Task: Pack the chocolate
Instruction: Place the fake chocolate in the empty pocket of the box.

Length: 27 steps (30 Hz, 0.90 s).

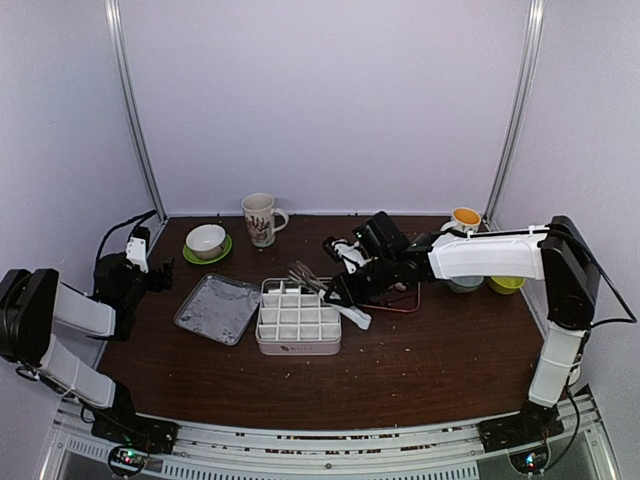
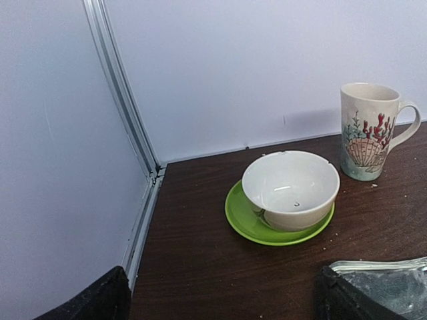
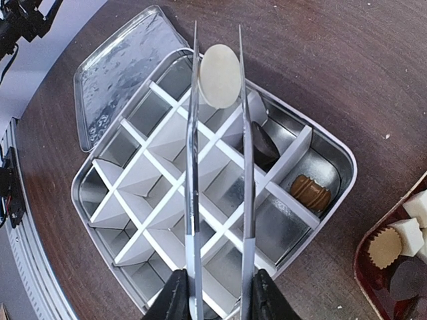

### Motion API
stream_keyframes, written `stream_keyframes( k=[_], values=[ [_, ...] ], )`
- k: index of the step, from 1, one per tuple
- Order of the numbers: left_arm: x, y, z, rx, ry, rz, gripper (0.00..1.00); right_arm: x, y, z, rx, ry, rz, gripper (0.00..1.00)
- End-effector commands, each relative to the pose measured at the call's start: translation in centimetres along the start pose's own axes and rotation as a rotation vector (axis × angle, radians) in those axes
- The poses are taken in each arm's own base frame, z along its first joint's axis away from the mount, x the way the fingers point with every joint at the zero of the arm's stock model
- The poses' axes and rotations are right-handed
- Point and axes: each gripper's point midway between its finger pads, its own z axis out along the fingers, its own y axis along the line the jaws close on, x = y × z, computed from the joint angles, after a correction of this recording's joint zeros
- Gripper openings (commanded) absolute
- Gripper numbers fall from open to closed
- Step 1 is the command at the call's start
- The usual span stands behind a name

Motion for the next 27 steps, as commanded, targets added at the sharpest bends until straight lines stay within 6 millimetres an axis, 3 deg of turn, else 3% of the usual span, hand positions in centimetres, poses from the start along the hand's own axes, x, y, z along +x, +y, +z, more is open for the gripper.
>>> stream_keyframes(
  k=[1, 5, 14, 22, 27],
  values=[
    [-1.3, 0.2, -0.1, 0.000, -0.057, 0.017, 0.98, -2.0, 0.7, 0.2, -0.012, -0.055, -0.014, 0.31],
    [-1.3, 0.2, -0.1, 0.001, -0.056, 0.017, 0.98, -2.4, 0.8, 0.0, -0.008, -0.066, -0.021, 0.41],
    [-1.3, 0.2, -0.1, 0.000, -0.056, 0.017, 0.98, -3.7, 1.4, -1.4, -0.012, -0.110, -0.035, 0.45],
    [-1.3, 0.2, -0.1, 0.000, -0.057, 0.017, 0.98, -5.6, 2.3, -5.6, -0.001, -0.207, -0.076, 0.44],
    [-1.3, 0.2, -0.1, -0.001, -0.057, 0.017, 0.98, -5.4, 1.6, -8.3, 0.057, -0.256, -0.079, 0.42]
  ],
)
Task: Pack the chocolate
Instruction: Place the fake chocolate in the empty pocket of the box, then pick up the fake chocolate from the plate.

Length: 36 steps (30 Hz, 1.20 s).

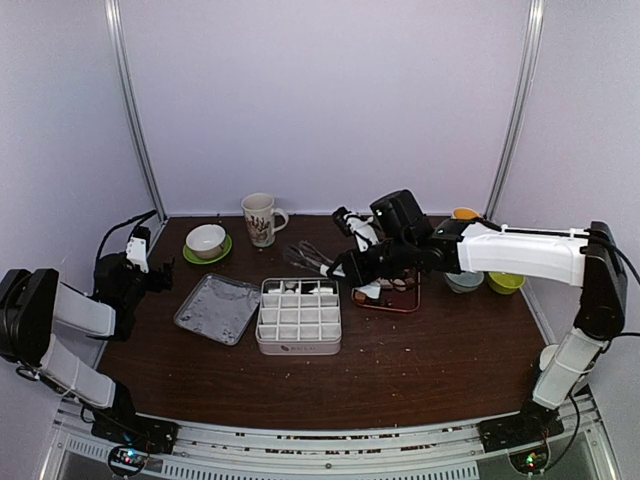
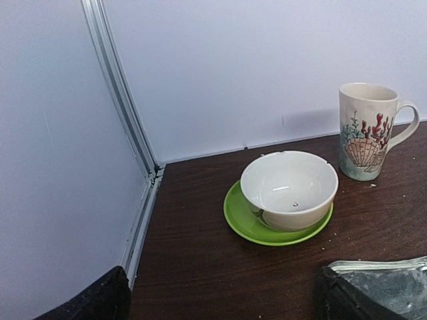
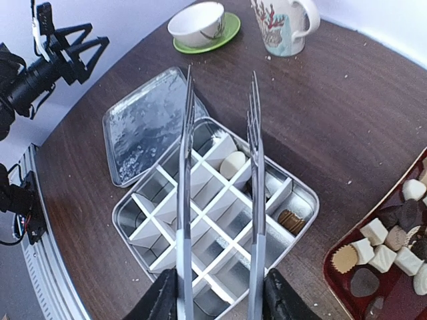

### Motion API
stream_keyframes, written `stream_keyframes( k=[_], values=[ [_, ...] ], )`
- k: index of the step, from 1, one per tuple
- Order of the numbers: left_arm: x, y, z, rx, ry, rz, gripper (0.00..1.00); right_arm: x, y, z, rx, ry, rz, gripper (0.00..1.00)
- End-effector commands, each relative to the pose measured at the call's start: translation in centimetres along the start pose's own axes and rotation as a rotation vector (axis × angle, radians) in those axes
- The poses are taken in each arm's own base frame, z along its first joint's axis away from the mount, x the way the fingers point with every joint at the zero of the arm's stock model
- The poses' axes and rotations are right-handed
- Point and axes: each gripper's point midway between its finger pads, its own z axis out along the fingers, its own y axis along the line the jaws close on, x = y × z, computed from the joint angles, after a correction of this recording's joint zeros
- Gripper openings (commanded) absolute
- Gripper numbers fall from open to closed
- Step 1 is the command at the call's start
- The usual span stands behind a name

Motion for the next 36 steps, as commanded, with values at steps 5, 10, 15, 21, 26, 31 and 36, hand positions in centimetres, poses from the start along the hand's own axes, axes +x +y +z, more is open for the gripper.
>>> stream_keyframes(
  k=[5, 10, 15, 21, 26, 31, 36],
  values=[
    [-1.3, 0.3, -0.1, -0.005, -0.055, 0.016, 0.98, -0.6, -2.0, -5.4, 0.102, -0.121, 0.002, 0.41],
    [-1.2, 0.3, -0.1, -0.006, -0.054, 0.015, 0.98, 1.5, -4.0, -7.8, 0.158, -0.110, 0.019, 0.41],
    [-1.3, 0.3, -0.1, -0.005, -0.055, 0.015, 0.98, 3.7, -5.7, -9.7, 0.219, -0.101, 0.042, 0.41],
    [-1.3, 0.3, -0.1, -0.005, -0.057, 0.015, 0.98, 6.4, -7.2, -12.0, 0.275, -0.118, 0.071, 0.41],
    [-1.3, 0.3, -0.1, -0.005, -0.057, 0.015, 0.98, 8.0, -8.0, -13.3, 0.312, -0.115, 0.092, 0.41],
    [-1.3, 0.3, -0.1, -0.006, -0.055, 0.015, 0.98, 9.2, -8.3, -14.0, 0.325, -0.136, 0.115, 0.41],
    [-1.3, 0.3, -0.1, -0.005, -0.056, 0.015, 0.98, 10.3, -8.8, -14.1, 0.347, -0.118, 0.140, 0.41]
  ],
)
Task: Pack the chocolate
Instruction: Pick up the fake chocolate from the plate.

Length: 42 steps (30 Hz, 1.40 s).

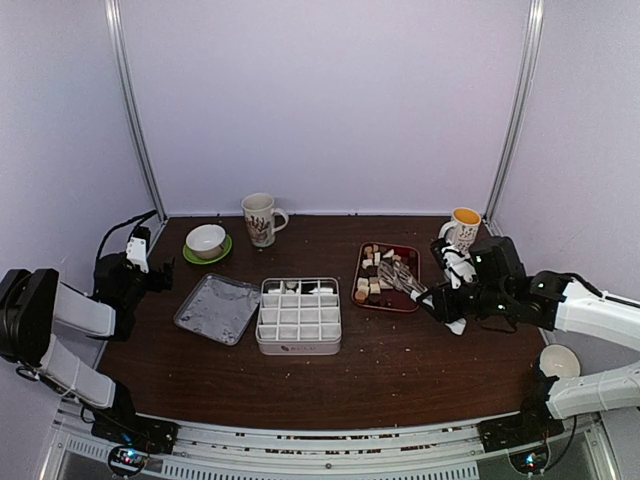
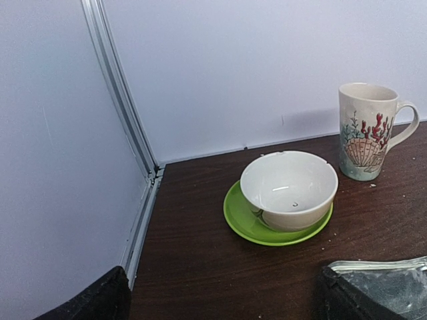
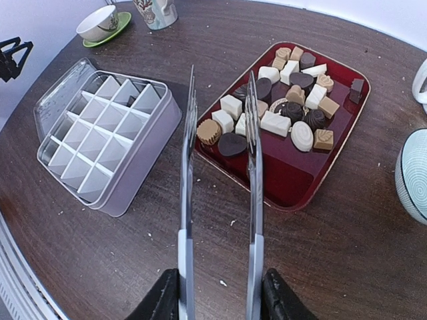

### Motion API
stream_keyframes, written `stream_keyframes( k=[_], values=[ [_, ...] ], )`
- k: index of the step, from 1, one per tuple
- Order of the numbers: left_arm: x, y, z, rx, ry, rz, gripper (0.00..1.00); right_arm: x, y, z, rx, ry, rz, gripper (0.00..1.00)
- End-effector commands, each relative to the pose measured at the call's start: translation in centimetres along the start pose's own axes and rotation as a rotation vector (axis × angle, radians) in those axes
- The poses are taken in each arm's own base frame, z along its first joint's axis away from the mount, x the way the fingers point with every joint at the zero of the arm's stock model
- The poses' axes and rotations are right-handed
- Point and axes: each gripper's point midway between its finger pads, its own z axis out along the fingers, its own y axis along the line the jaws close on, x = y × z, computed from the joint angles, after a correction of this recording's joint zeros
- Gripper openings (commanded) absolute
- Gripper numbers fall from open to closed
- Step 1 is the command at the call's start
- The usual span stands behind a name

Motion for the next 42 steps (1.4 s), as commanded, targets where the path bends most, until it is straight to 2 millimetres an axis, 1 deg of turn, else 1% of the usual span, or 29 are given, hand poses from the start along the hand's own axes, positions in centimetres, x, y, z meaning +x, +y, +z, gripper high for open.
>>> stream_keyframes(
  k=[1, 5, 11, 15, 18, 25, 28, 29, 32, 33, 37, 42],
  values=[
    [-1.3, 0.3, -0.1, -0.006, -0.056, 0.015, 0.98, -0.2, -1.1, -0.3, 0.054, -0.020, 0.027, 0.41],
    [-1.3, 0.3, -0.1, -0.007, -0.056, 0.015, 0.98, 0.7, -2.4, 0.1, 0.129, 0.058, 0.012, 0.42],
    [-1.3, 0.3, -0.1, -0.007, -0.055, 0.015, 0.98, 1.2, -2.3, 2.3, 0.125, 0.169, 0.011, 0.43],
    [-1.3, 0.3, -0.1, -0.006, -0.055, 0.014, 0.98, 1.5, -2.4, 3.5, 0.138, 0.235, 0.012, 0.43],
    [-1.3, 0.3, -0.1, -0.006, -0.055, 0.014, 0.98, 2.0, -2.7, 3.9, 0.156, 0.273, 0.016, 0.42],
    [-1.2, 0.3, -0.1, -0.005, -0.054, 0.015, 0.98, 3.4, -2.5, 5.0, 0.138, 0.349, 0.028, 0.40],
    [-1.3, 0.3, -0.1, -0.006, -0.055, 0.015, 0.98, 3.7, -2.2, 5.4, 0.123, 0.366, 0.033, 0.39],
    [-1.2, 0.3, -0.1, -0.005, -0.054, 0.015, 0.98, 3.7, -2.2, 5.5, 0.123, 0.370, 0.033, 0.37],
    [-1.3, 0.3, -0.1, -0.005, -0.055, 0.015, 0.98, 3.5, -2.1, 5.6, 0.123, 0.370, 0.033, 0.25],
    [-1.3, 0.3, -0.1, -0.006, -0.056, 0.015, 0.98, 3.4, -2.1, 5.5, 0.122, 0.365, 0.033, 0.24],
    [-1.3, 0.3, -0.1, -0.006, -0.055, 0.015, 0.98, 2.4, -1.9, 5.0, 0.115, 0.324, 0.028, 0.22],
    [-1.3, 0.3, -0.1, -0.006, -0.056, 0.014, 0.98, 0.6, -1.5, 4.3, 0.098, 0.255, 0.021, 0.20]
  ],
)
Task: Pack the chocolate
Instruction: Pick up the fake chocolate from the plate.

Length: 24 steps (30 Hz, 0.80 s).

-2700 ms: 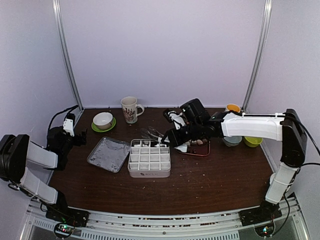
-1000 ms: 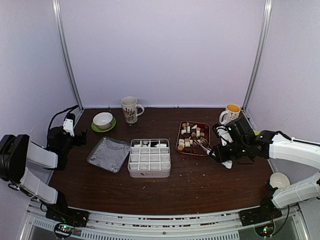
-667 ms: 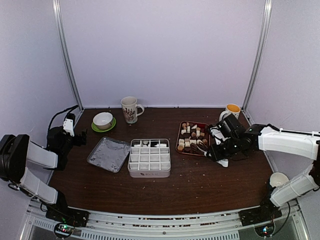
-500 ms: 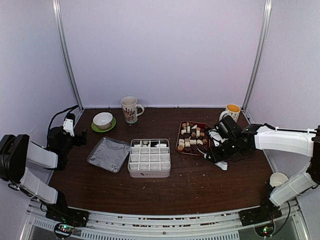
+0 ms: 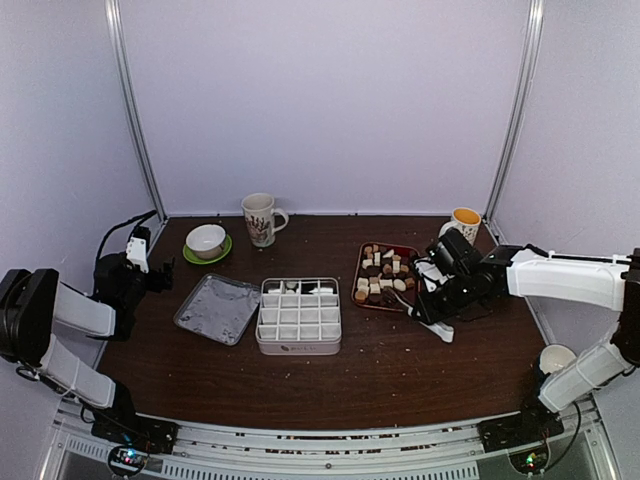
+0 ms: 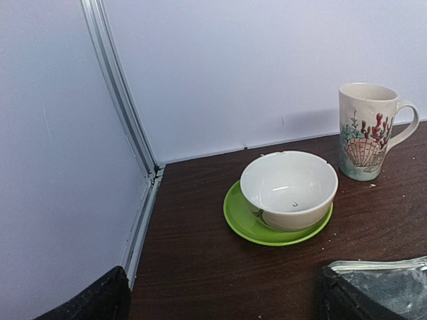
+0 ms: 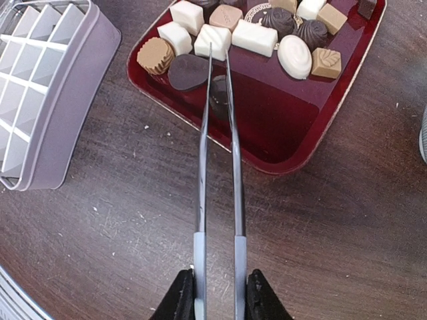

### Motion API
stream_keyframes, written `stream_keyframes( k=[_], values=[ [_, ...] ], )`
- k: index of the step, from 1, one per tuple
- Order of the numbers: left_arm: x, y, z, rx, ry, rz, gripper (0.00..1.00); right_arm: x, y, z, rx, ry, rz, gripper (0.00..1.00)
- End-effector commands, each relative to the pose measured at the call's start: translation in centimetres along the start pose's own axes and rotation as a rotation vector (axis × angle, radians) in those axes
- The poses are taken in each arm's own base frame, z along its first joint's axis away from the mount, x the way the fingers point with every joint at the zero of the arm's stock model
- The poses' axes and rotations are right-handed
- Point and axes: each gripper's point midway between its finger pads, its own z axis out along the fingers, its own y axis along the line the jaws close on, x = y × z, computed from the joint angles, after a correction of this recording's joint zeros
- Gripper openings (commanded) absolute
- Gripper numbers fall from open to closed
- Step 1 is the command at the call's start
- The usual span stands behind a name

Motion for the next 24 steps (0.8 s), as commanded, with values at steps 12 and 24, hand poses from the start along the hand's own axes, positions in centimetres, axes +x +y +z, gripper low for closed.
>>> stream_keyframes(
  k=[12, 24],
  values=[
    [-1.3, 0.4, -0.1, -0.008, -0.056, 0.015, 0.98, -5.4, 1.7, -5.2, -0.089, -0.258, -0.011, 0.18],
    [-1.3, 0.4, -0.1, -0.008, -0.056, 0.015, 0.98, -7.6, 5.7, -7.4, -0.300, -0.384, -0.038, 0.17]
  ],
)
